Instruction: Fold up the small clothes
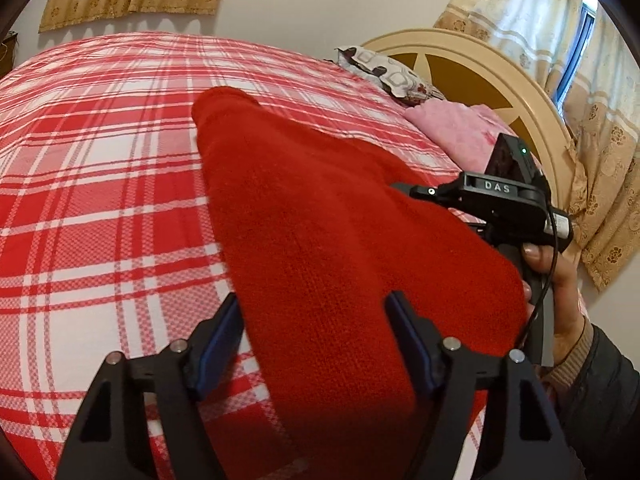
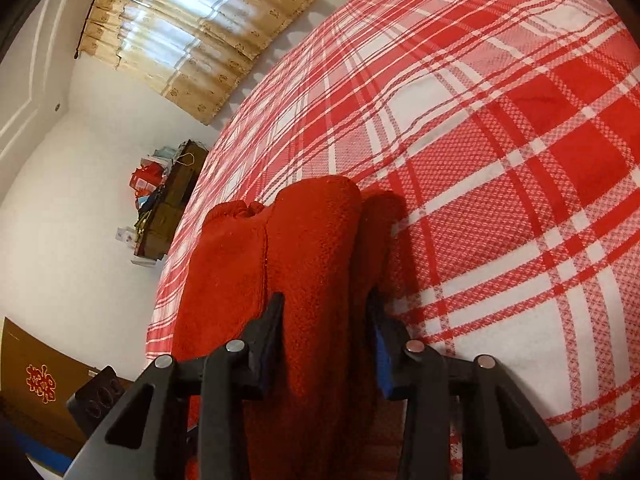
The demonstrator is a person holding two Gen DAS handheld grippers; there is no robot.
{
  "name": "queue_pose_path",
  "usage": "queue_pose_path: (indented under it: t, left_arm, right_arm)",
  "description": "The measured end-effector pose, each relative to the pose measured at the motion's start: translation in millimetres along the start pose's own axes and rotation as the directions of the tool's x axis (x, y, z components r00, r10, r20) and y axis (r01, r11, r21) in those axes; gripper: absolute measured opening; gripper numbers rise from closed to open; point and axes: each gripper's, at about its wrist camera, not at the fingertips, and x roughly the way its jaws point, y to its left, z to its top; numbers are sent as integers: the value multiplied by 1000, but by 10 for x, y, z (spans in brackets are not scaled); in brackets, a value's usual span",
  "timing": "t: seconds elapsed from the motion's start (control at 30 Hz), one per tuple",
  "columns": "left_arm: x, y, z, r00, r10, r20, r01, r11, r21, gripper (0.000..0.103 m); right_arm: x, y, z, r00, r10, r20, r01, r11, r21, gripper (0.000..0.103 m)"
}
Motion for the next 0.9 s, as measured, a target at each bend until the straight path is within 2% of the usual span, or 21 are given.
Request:
queue_pose_path:
  t: [0.13,0.4,0.9]
  left_arm:
    - [-15,-16,-17,1000,-1,1,1,1000,10,73]
    - [-4,-76,3,1000,10,-17,-9,1000,21,70]
    - [-100,-215,57,998,61,-31,-58,995,84,44]
  right_arm:
    - [-1,15,-23,1000,-3,4,3,1000,-18,36]
    - [-1,14,-42,1000,7,20,-7,999,-41,36]
    - [-137,141,-155,996,50,72,-40,990,-136,31]
